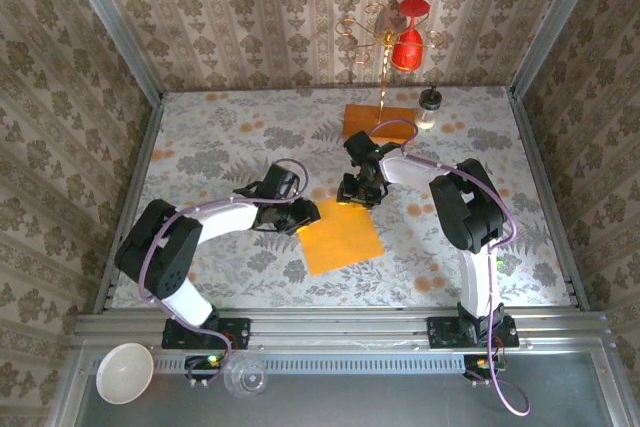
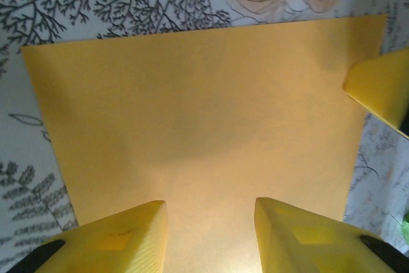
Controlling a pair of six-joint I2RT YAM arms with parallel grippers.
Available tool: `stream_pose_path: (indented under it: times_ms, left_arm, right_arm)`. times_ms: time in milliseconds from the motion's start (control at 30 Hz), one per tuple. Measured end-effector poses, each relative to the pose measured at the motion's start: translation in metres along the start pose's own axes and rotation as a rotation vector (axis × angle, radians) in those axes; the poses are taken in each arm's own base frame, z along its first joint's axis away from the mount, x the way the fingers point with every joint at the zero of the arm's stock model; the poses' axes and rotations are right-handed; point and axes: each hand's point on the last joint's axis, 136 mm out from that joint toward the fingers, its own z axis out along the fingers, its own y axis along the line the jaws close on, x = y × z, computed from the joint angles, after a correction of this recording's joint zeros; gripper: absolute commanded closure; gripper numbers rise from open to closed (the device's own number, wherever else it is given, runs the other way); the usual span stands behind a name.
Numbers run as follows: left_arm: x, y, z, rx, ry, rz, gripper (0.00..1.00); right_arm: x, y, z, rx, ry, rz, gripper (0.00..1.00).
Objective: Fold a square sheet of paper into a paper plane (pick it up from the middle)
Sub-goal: Fold the square sheet of paper in half at the center of the table.
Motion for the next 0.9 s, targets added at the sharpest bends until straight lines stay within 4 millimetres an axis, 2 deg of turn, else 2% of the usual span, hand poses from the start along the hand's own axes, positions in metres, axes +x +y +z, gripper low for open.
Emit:
stream_pose_path:
  times_ms: [267,533,733,800,900]
  left_arm:
    - [-0.019,0.012,0.003,-0.013,-0.006,-0.006,0.58]
    - [-0.035,0.008,0.003,0.006,0.016,0.027,0.5]
    - [-0.035,0.006,-0.006,-0.003,0.025,0.043,0.42]
    - [-0.031,0.002,-0.013,0.008,0.017,0.048,0.45]
    - [-0.018,-0.002,-0.019,0.034,0.014,0.044,0.49]
  right_arm:
    - [0.002,-0.003,0.001,-0.021,-0.022,0.033,0.53]
    - [0.02,-0.007,-0.008,-0.11,-0.033,0.1,0.47]
    - [0.02,-0.012,-0.035,-0.145,-0.084,0.111,0.5]
    - [0.025,-0.01,-0.04,-0.164,-0.086,0.105,0.54]
    - [0.041,-0.014,-0.032,-0.167,-0.045,0.098,0.59]
